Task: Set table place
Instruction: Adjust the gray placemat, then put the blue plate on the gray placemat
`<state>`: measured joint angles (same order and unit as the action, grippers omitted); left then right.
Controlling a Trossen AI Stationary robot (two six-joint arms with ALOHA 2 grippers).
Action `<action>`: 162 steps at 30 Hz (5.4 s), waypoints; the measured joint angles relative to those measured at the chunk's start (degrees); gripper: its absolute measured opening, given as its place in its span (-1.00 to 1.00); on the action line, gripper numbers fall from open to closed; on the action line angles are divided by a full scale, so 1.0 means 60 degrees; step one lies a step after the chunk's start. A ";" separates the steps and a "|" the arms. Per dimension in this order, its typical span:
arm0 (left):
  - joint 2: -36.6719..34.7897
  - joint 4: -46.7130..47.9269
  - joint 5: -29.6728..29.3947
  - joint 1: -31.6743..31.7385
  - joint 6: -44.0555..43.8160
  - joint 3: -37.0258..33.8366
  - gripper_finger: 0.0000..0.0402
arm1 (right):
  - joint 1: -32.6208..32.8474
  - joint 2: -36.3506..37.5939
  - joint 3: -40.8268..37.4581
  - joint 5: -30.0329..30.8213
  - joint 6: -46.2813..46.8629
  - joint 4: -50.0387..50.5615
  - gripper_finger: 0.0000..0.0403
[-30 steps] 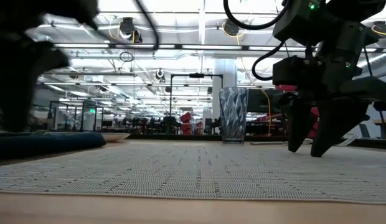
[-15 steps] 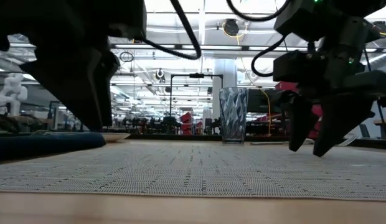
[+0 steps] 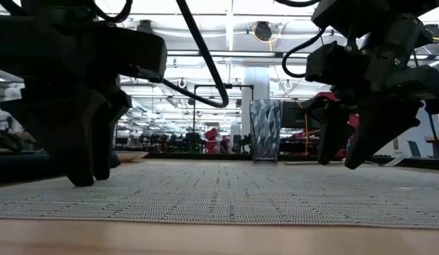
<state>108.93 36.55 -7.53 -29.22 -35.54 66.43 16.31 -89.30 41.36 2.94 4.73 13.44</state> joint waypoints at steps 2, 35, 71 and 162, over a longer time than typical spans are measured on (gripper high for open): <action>0.0036 -0.0044 -0.0029 -0.0087 -0.0062 -0.0003 -0.15 | 0.0001 0.0004 0.0000 -0.0023 0.0058 -0.0001 0.07; 0.0120 0.4840 -0.4124 -0.0776 -0.1057 0.2208 -0.15 | 0.0991 0.0011 0.2483 0.0044 -0.0160 0.0889 0.07; -0.1600 0.3094 -0.3433 0.5754 0.0300 -0.0827 -0.15 | 0.1484 0.0011 0.2991 0.0041 -0.0226 0.1384 0.07; 0.0163 0.5490 -0.7504 0.2657 -0.0953 -0.0530 -1.00 | 0.1676 0.0015 0.2983 -0.0010 -0.0061 0.1371 0.07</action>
<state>109.91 69.49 -52.56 -13.28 -41.25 63.25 26.37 -89.21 59.27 2.87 4.36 21.67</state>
